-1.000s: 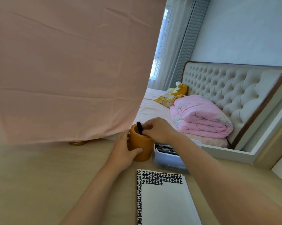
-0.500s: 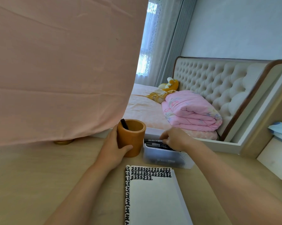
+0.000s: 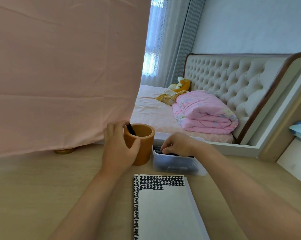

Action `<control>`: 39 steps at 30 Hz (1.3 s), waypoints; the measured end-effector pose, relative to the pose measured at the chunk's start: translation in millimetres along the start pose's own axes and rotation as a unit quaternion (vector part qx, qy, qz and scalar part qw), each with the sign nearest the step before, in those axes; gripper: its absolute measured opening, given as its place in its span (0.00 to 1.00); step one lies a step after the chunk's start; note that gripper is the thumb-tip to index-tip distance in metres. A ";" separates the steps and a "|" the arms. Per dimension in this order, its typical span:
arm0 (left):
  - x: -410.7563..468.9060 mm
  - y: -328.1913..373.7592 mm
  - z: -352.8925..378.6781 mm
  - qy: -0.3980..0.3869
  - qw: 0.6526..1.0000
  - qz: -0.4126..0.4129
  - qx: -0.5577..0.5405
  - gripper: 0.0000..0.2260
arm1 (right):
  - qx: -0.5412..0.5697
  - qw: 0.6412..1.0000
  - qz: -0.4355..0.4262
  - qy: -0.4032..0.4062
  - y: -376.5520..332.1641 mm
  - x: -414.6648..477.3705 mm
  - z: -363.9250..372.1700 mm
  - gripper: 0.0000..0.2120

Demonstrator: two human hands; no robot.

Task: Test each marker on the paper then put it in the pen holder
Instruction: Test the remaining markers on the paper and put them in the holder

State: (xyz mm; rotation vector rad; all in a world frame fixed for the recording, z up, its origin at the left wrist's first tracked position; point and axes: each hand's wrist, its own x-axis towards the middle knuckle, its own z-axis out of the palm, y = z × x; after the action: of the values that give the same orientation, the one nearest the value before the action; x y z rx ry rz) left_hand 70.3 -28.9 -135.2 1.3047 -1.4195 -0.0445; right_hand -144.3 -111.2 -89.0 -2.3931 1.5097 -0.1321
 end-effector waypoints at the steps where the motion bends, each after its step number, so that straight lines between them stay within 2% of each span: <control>1: 0.5 6.3 -0.2 0.007 0.999 0.031 -0.007 0.19 | -0.007 1.000 -0.001 -0.001 -1.0 0.2 -0.2 0.06; 4: -3.7 22.5 7.0 -0.062 0.993 0.095 -0.035 0.11 | -0.028 1.000 -0.006 0.001 -1.9 -1.0 -0.4 0.04; 8: -18.2 28.3 21.4 -0.157 0.979 0.132 0.012 0.11 | -0.007 0.999 -0.021 0.047 -3.2 -11.9 -7.4 0.05; 11: -21.6 27.8 24.3 -0.180 0.967 0.170 0.063 0.15 | -0.027 0.993 -0.040 0.107 -3.4 -30.4 -14.4 0.08; 13: -23.0 30.4 25.4 -0.186 0.970 0.146 0.057 0.20 | -0.033 0.989 -0.059 0.132 -3.2 -44.8 -16.0 0.10; 15: -24.9 35.2 27.6 -0.185 0.971 0.138 0.058 0.23 | 0.020 0.987 -0.077 0.143 -4.2 -59.4 -14.3 0.09; 17: -26.1 40.9 29.4 -0.187 0.968 0.155 0.059 0.21 | 0.070 0.983 -0.085 0.148 -6.7 -74.3 -11.1 0.08; 20: -26.5 47.0 28.0 -0.187 0.963 0.183 0.064 0.14 | 0.077 0.982 -0.090 0.146 -8.2 -96.4 -4.7 0.11; 25: -35.8 54.7 19.1 -0.189 0.967 0.163 0.057 0.12 | 0.113 0.978 -0.030 0.175 4.8 -126.7 1.8 0.13; 29: -43.9 61.9 11.4 -0.195 0.968 0.148 0.061 0.11 | 0.256 0.941 -0.027 0.220 7.6 -141.8 11.1 0.09; 35: -57.7 72.5 4.4 -0.244 0.953 0.165 0.073 0.09 | 0.515 0.825 -0.039 0.227 -3.6 -147.5 23.1 0.04; 36: -60.6 75.4 4.0 -0.257 0.948 0.174 0.072 0.09 | 0.520 0.823 -0.043 0.224 -6.4 -146.3 24.7 0.02; 39: -66.6 78.9 3.4 -0.266 0.946 0.171 0.070 0.12 | 0.492 0.847 -0.052 0.196 -11.8 -143.4 28.9 0.05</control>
State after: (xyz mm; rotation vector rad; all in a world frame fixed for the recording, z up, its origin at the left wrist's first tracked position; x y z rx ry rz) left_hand -1.3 45.3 -129.1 1.1889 -2.1323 -0.0678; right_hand -190.4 27.6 -100.6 -1.6170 1.0202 -1.1692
